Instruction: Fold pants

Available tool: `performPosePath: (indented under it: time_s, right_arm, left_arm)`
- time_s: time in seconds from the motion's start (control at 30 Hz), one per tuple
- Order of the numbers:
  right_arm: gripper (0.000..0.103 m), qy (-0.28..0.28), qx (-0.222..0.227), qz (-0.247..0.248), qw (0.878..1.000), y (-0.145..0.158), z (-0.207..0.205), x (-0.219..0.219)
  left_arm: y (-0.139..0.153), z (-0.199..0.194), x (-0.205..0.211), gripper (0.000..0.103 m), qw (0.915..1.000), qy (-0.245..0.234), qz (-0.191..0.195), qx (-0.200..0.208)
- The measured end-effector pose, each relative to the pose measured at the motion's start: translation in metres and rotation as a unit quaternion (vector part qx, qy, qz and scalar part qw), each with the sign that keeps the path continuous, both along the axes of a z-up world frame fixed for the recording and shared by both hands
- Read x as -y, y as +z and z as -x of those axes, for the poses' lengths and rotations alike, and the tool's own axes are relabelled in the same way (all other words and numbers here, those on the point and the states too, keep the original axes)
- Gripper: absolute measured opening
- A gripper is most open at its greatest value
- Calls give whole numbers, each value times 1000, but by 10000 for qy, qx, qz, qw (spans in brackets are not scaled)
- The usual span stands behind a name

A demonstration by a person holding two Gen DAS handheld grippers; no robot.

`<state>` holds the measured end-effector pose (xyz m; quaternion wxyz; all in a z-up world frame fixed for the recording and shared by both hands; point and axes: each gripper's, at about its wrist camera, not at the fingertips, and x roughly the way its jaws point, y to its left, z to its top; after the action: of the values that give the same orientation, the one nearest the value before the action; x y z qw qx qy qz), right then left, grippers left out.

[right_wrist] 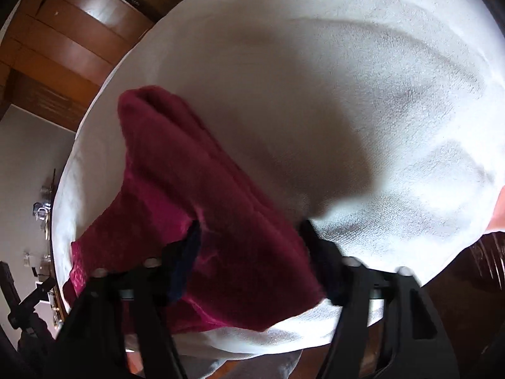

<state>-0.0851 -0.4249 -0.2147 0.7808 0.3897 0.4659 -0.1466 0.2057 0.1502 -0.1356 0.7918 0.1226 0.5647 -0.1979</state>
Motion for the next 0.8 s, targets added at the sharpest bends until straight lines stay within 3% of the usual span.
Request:
performPosePath:
  time_s: [0.07, 0.13, 0.43, 0.8]
  right_arm:
    - [27, 63, 172, -311, 9993, 0, 4, 3]
    - [25, 183, 240, -349, 9989, 6, 2, -1]
    - [23, 959, 822, -188, 9918, 61, -17, -49]
    - [23, 2151, 1351, -324, 9667, 114, -64, -132]
  left_arm:
    - [-3, 2, 1, 78, 10000, -9, 7, -34]
    - [-7, 2, 0, 78, 9999, 41, 30, -87]
    - [-11, 3, -6, 78, 9996, 118, 191, -169]
    - [-20, -8, -40, 78, 9977, 520, 345, -270]
